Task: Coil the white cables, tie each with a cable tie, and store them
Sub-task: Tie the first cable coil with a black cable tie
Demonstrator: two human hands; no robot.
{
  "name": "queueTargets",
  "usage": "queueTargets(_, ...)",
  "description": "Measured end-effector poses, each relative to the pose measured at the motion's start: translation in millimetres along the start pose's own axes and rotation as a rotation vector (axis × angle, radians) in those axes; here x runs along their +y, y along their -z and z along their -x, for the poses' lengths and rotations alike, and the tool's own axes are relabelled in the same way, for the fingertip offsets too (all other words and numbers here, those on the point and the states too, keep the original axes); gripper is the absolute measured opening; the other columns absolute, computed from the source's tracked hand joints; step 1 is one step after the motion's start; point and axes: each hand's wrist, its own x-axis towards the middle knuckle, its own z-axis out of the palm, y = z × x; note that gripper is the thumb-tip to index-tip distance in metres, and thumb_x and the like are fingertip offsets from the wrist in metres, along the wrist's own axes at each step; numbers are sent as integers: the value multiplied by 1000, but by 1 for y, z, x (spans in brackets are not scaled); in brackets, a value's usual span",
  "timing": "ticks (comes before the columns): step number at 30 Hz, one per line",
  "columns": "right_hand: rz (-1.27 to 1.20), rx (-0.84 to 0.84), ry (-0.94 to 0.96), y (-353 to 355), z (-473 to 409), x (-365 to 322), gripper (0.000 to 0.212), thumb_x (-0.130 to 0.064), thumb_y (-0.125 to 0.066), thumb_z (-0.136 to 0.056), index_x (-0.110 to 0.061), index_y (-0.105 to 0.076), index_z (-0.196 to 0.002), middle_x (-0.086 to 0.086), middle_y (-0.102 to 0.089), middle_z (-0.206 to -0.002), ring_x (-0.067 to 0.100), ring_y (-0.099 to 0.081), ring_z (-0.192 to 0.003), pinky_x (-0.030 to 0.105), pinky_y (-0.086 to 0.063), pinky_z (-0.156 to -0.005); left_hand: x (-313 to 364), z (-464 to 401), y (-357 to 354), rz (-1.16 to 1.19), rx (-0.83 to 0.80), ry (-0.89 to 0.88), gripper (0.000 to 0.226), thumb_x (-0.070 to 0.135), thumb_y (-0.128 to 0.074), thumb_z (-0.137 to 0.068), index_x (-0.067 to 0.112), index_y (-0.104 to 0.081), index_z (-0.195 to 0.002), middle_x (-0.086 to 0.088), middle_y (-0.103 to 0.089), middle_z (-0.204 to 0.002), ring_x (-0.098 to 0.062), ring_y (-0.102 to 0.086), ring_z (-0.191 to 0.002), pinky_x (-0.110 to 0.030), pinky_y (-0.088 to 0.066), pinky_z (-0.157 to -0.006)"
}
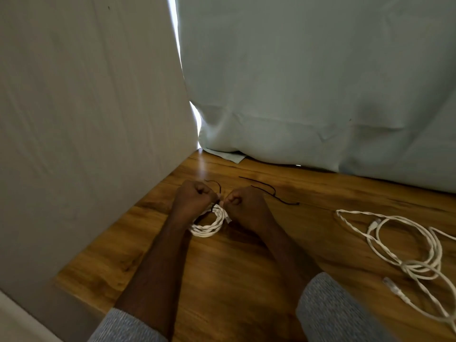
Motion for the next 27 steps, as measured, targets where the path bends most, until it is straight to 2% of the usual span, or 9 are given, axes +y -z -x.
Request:
queueTargets(4,2,18,1,2,2,-2,14,-16,-71,-88,-18,-79,-77,-19,-64,-64,-3,-63,-61,18,-49,-61,5,4,0,30,37,-24,12,9,-72,-79,17,-75,-71,1,-72,-69,-3,-66,-58,-16,-47,-49)
queueTargets(7,9,35,-1,3,4,-3,16,-14,-69,-87,-19,-78,-76,-17,-65,-64,-1,-63,-62,19,-51,-62,6,6,2,67,102,-44,14,8,-72,-76,20,-72,-70,3,-71,-71,-9,-68,-68,-25,-52,-60)
queueTargets(10,-4,51,2,3,6,-4,15,-14,-69,-87,-17,-78,-75,-12,-68,-68,2,-64,-64,26,-56,-68,6,7,5,87,146,-65,14,4,-71,-75,17,-71,-71,3,-70,-73,-14,-68,-76,-33,-55,-74)
queueTargets(14,-21,72,-11,2,8,-3,14,-16,-70,-88,-15,-78,-76,-7,-72,-73,5,-66,-67,31,-58,-70,9,12,5,81,142,-95,13,3,-70,-75,15,-71,-70,2,-70,-70,-14,-67,-73,-33,-54,-73)
queueTargets(19,-31,81,-39,2,6,-4,11,-17,-70,-89,-17,-78,-80,-7,-72,-78,1,-65,-73,18,-48,-68,11,11,6,187,185,-67,16,7,-67,-83,16,-73,-71,0,-70,-68,-19,-69,-72,-37,-56,-71)
queueTargets(23,-12,85,-44,1,4,-3,11,-19,-71,-89,-18,-78,-80,-6,-74,-80,0,-65,-75,14,-45,-67,14,12,10,307,244,-105,16,9,-64,-87,7,-73,-73,-16,-69,-72,-22,-64,-70,-35,-50,-69)
queueTargets(25,-11,84,-43,1,3,-3,12,-17,-70,-89,-18,-78,-80,-5,-75,-81,1,-65,-76,16,-47,-69,16,13,12,361,253,-167,14,9,-65,-86,9,-74,-76,-11,-71,-75,-25,-67,-78,-35,-52,-73)
queueTargets(27,-12,80,-44,1,3,-2,12,-17,-70,-89,-18,-77,-80,-6,-74,-81,2,-66,-76,19,-49,-70,17,14,11,300,305,-295,10,13,-66,-83,17,-72,-77,4,-70,-75,-24,-66,-83,-35,-51,-76)
